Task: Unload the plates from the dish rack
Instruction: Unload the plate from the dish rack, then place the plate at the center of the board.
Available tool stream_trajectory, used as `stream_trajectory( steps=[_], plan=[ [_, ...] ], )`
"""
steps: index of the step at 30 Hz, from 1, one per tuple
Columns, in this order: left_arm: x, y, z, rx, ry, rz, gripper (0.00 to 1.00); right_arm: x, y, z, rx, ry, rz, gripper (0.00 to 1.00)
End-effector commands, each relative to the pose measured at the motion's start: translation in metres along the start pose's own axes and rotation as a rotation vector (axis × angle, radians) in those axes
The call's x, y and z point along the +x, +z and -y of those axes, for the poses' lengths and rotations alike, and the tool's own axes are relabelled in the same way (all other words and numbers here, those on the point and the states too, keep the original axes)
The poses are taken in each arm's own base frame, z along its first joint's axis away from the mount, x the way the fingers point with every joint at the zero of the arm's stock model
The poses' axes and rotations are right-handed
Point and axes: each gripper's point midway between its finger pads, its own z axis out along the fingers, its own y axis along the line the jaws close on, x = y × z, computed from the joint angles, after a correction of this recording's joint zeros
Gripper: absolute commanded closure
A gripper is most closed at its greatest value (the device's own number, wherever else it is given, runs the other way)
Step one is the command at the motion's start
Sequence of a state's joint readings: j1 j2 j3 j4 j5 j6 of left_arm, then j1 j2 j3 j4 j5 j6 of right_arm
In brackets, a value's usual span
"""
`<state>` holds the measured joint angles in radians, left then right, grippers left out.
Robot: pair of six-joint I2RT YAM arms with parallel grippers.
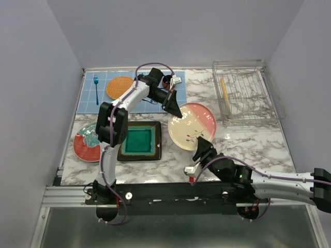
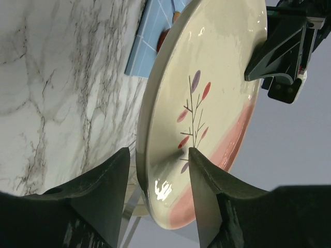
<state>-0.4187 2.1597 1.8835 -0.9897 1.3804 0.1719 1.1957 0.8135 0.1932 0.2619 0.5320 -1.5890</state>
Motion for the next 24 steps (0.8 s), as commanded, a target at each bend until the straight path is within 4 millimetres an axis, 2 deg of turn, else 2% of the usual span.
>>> stream_trajectory(
  steps=[1,4,8,19,24],
  plan=[
    [-0.015,-0.007,0.037,0.26,-0.045,0.068,1.0,-0.005,0.001,-0.018,-0.043,0.005,0.027,0.39],
    [-0.017,-0.006,0.028,0.259,-0.054,0.07,1.0,-0.003,-0.001,-0.025,-0.063,0.015,0.022,0.34],
    [-0.017,-0.006,0.022,0.259,-0.065,0.072,1.0,-0.001,-0.004,-0.033,-0.077,0.019,0.018,0.33],
    [-0.018,-0.01,-0.011,0.241,-0.096,0.091,1.0,0.008,-0.01,-0.015,-0.064,0.068,-0.022,0.32],
    [-0.019,-0.009,-0.02,0.241,-0.107,0.091,1.0,0.011,-0.013,-0.024,-0.098,0.073,-0.03,0.3]
  ],
)
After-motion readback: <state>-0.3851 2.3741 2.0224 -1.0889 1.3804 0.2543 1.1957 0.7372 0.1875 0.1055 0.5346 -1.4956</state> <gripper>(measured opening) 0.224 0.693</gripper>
